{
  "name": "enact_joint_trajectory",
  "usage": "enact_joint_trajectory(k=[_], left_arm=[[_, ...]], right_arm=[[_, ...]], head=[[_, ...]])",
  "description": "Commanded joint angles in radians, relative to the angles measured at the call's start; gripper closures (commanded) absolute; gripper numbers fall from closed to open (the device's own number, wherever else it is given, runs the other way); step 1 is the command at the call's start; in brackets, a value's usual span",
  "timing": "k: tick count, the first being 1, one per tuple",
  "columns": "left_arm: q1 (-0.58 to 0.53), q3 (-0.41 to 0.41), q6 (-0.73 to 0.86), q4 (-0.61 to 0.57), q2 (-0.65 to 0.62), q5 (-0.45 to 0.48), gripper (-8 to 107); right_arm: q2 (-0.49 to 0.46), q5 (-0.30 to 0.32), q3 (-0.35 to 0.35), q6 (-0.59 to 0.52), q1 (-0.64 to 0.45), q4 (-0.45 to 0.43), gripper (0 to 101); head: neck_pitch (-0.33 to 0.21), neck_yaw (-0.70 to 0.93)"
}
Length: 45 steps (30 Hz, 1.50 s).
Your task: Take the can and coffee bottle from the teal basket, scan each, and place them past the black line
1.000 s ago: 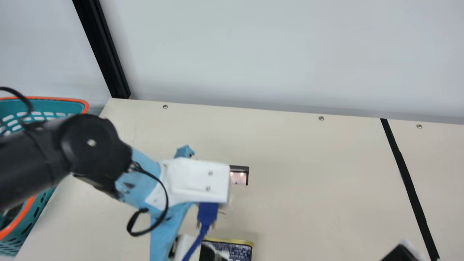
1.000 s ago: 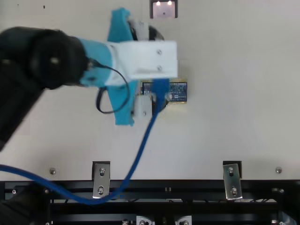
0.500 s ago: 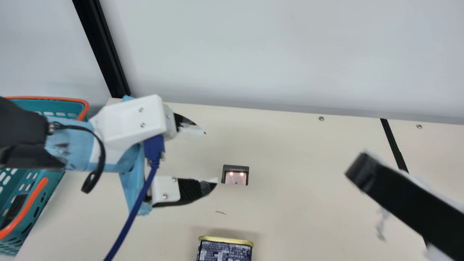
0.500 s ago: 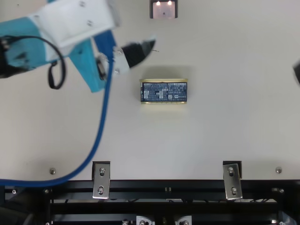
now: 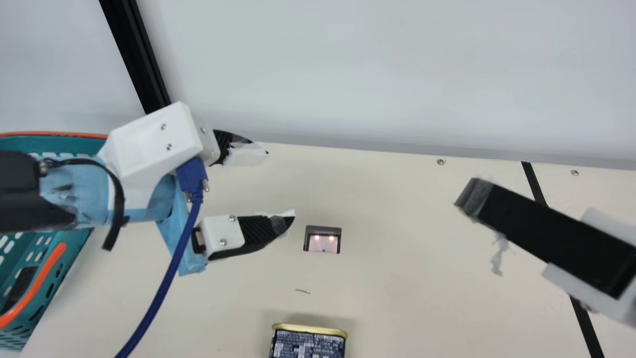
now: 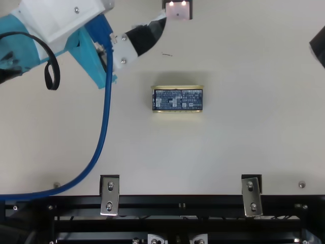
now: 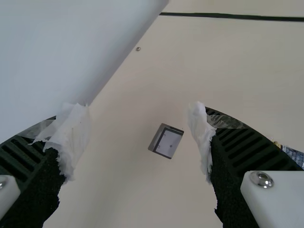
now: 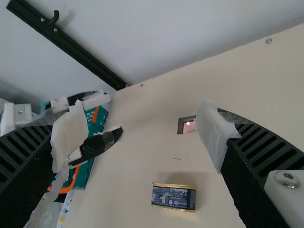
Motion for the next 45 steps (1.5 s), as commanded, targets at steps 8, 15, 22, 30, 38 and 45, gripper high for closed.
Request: enact_joint_trajectory(k=[8,15,22,30,38,45], left_arm=[[0.040,0.018,-0.001,-0.014,-0.028,-0.056,9],[0.126,0.083,0.091,-0.075,-0.075,-0.107,9],[0.232,0.171,0.173,-0.148,-0.119,-0.105,9],[0.329,0.268,0.269,-0.224,-0.165,-0.102,9],[0.329,0.268,0.270,-0.224,-0.165,-0.105,9],[0.329,0.268,0.270,-0.224,-0.165,-0.105,9]], right_arm=[[0.258,0.156,-0.139,-0.148,0.032,-0.069,0],[0.449,0.272,-0.247,-0.263,0.067,-0.133,0],[0.611,0.375,-0.359,-0.363,0.151,-0.207,0],[0.747,0.386,-0.397,-0.494,0.294,-0.287,0],[0.829,0.386,-0.428,-0.607,0.422,-0.398,0],[0.864,0.386,-0.462,-0.694,0.531,-0.545,0]], head=[[-0.003,-0.002],[-0.003,-0.002],[-0.003,-0.002],[-0.003,-0.002],[-0.003,-0.002],[-0.003,-0.002]])
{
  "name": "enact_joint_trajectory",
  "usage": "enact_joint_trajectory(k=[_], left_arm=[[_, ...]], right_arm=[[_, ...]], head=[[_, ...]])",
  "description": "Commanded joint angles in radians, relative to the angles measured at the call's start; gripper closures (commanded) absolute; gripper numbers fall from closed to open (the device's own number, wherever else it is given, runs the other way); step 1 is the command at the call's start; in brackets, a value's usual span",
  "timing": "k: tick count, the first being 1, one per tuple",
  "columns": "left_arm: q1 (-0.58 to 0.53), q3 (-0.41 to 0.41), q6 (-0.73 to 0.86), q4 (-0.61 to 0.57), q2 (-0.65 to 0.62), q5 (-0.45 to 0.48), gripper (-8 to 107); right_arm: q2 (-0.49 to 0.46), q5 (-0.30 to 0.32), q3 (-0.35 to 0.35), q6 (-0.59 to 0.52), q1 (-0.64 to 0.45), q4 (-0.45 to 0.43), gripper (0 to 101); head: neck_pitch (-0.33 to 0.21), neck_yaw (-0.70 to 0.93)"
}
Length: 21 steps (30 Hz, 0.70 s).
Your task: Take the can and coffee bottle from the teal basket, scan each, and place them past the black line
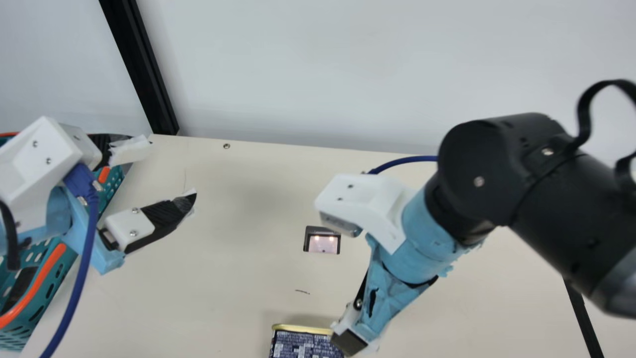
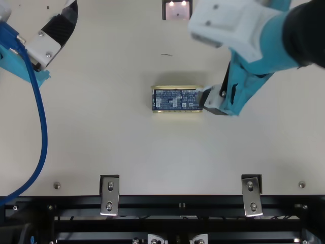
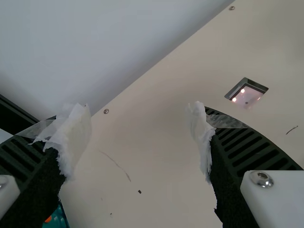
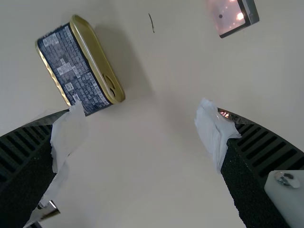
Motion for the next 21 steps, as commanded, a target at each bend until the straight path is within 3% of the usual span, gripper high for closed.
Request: enact_joint_trajectory(k=[1,9,21], left_arm=[[0.000,0.000,0.000,0.000,0.000,0.000,9],[0.000,0.000,0.000,0.000,0.000,0.000,9],[0.000,0.000,0.000,0.000,0.000,0.000,9]], right_arm=[[0.004,0.001,-0.010,-0.026,0.040,-0.075,0],[0.030,0.001,-0.037,-0.108,0.146,-0.210,0],[0.096,0.001,-0.080,-0.150,0.238,-0.175,0]], head=[[-0.009,-0.002],[-0.009,-0.002],[-0.009,-0.002]])
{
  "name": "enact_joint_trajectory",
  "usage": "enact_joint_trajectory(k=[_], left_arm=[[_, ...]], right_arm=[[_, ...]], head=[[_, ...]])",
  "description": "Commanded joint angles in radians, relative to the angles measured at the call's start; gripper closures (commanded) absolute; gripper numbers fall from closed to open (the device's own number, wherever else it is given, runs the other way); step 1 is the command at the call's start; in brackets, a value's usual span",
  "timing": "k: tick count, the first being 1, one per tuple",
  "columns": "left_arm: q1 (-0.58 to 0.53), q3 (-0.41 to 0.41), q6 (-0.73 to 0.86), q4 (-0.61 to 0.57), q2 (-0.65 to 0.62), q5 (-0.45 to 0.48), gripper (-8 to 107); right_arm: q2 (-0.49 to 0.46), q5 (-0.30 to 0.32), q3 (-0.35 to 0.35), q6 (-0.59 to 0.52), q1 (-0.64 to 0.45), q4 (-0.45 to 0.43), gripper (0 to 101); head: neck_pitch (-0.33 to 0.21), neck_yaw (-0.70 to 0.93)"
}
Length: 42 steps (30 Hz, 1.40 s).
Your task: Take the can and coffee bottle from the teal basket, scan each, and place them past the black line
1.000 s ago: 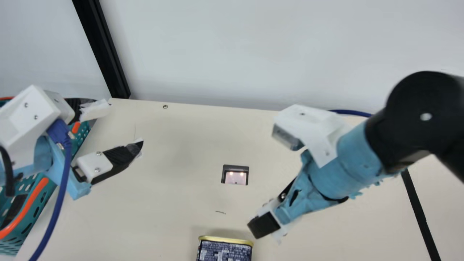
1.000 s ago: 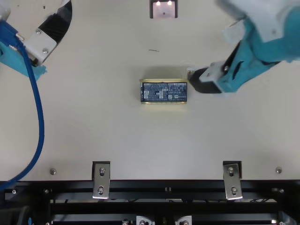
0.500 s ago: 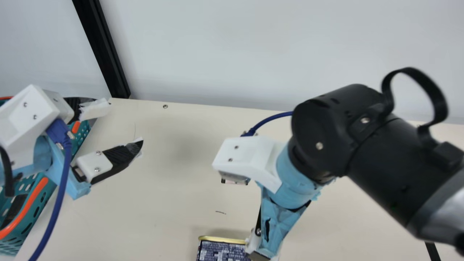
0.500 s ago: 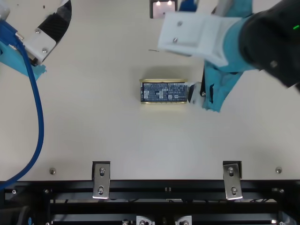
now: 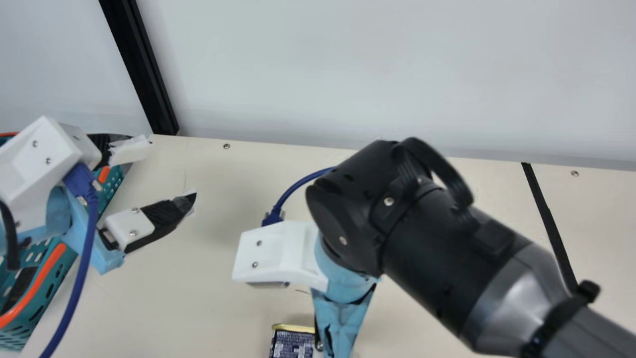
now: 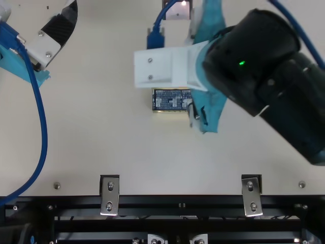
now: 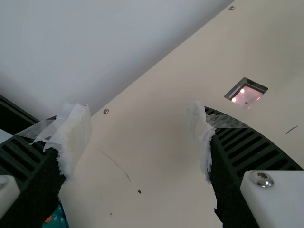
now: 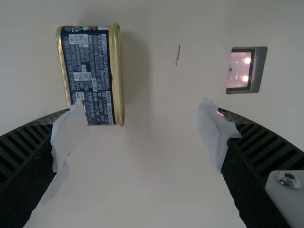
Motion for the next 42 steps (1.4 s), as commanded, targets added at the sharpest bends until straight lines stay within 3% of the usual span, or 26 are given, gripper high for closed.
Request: enact_joint_trajectory(k=[1,23,37,38,39,42], left_arm=[[0.000,0.000,0.000,0.000,0.000,0.000,9],[0.000,0.000,0.000,0.000,0.000,0.000,9],[0.000,0.000,0.000,0.000,0.000,0.000,9],[0.000,0.000,0.000,0.000,0.000,0.000,9],[0.000,0.000,0.000,0.000,0.000,0.000,9],[0.000,0.000,0.000,0.000,0.000,0.000,9]], right_arm=[[0.007,0.001,-0.001,-0.001,0.010,0.014,0],[0.097,-0.001,0.003,0.058,0.015,0.091,0],[0.135,-0.141,0.100,0.147,0.020,0.070,0],[0.136,-0.153,0.105,0.155,0.021,0.063,22],[0.135,-0.163,0.110,0.167,0.023,0.054,101],[0.129,-0.181,0.117,0.203,0.024,0.031,101]], head=[[-0.009,-0.002],[-0.009,-0.002],[-0.009,-0.002],[-0.009,-0.002],[-0.009,-0.002],[-0.009,-0.002]])
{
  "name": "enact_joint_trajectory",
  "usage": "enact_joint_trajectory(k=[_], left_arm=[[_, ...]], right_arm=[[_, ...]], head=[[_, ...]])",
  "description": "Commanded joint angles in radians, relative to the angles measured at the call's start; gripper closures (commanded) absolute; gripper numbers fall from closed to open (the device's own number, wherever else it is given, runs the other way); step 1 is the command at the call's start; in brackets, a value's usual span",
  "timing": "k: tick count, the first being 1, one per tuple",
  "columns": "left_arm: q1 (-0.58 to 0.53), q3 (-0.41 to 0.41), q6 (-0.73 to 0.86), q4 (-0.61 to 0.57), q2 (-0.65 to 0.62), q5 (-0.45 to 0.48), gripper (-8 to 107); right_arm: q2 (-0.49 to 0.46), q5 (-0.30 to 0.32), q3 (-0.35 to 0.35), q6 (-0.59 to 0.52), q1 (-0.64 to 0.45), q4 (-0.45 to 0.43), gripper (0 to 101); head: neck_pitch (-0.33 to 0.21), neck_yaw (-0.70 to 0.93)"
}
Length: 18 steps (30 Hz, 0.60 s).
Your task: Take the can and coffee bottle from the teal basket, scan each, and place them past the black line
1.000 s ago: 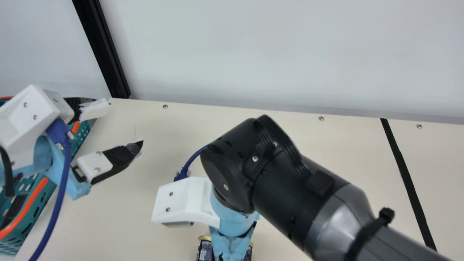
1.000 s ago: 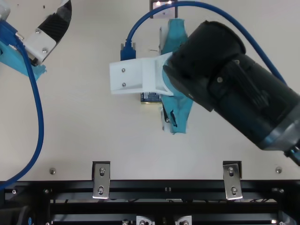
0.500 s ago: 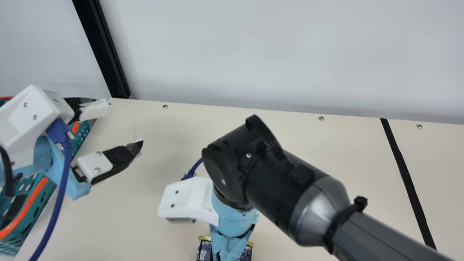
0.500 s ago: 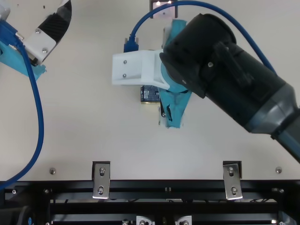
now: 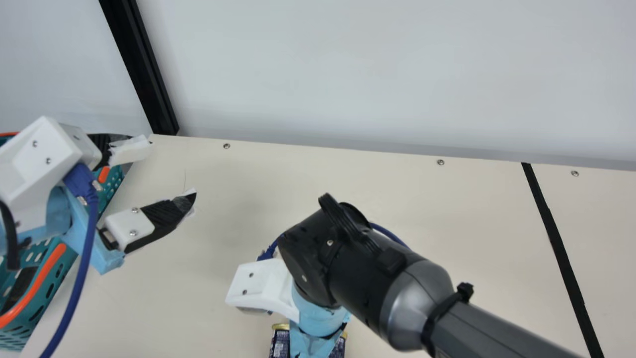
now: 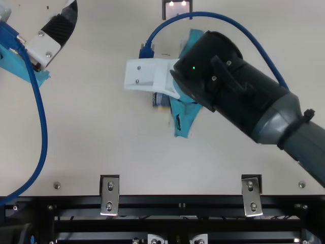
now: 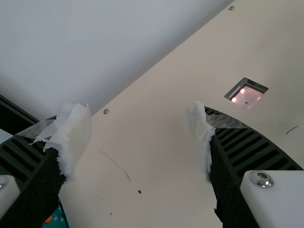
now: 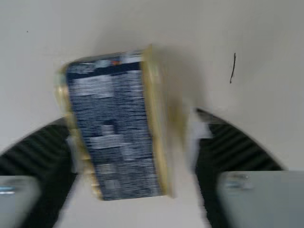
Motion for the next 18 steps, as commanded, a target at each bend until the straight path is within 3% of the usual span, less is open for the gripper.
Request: enact_joint_trajectory(k=[1,7,18], left_arm=[[0.000,0.000,0.000,0.000,0.000,0.000,9],[0.000,0.000,0.000,0.000,0.000,0.000,9],[0.000,0.000,0.000,0.000,0.000,0.000,9]], right_arm=[[-0.010,-0.015,0.001,0.027,0.000,-0.026,101],[-0.066,0.006,-0.017,0.085,-0.006,-0.035,101],[-0.151,0.106,-0.125,0.141,-0.040,-0.005,101]], head=[[-0.003,-0.002],[-0.003,-0.002],[-0.003,-0.002]])
